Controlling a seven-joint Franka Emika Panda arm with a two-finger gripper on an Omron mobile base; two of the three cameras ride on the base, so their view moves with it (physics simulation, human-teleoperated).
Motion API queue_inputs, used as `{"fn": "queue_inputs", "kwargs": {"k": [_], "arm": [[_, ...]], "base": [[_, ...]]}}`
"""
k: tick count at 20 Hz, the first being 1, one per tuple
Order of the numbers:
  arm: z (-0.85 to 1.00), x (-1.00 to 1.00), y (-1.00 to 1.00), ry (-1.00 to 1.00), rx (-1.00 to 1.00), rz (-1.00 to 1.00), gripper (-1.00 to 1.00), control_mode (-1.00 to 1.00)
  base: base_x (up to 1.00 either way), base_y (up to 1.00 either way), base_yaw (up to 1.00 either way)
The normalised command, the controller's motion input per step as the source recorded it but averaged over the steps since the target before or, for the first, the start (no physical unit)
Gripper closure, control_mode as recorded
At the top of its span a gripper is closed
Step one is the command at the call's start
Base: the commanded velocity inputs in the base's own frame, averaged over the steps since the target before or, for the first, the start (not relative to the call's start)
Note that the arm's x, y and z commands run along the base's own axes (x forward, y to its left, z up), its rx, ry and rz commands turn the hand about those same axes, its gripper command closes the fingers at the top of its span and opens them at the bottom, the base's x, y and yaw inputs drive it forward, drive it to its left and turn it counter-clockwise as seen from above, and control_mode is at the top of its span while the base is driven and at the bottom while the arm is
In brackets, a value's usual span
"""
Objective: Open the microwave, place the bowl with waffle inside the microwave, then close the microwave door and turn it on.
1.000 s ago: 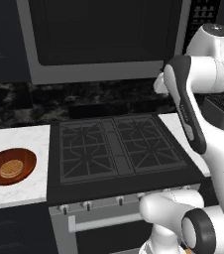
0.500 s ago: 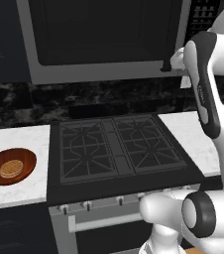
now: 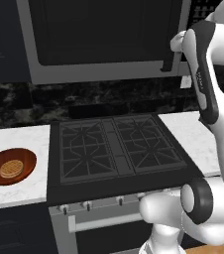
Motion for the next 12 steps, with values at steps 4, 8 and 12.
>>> {"fn": "queue_inputs", "kwargs": {"k": [4, 8, 12], "arm": [[0.23, 0.57, -0.03, 0.01, 0.00, 0.00, -1.00, -1.00], [0.00, 0.57, -0.01, 0.00, 0.00, 0.01, -1.00, -1.00], [-0.01, 0.45, 0.00, -0.05, -0.01, 0.00, -1.00, -1.00]], "base": [[0.00, 0.00, 0.00], [0.00, 0.00, 0.00], [0.00, 0.00, 0.00]]}}
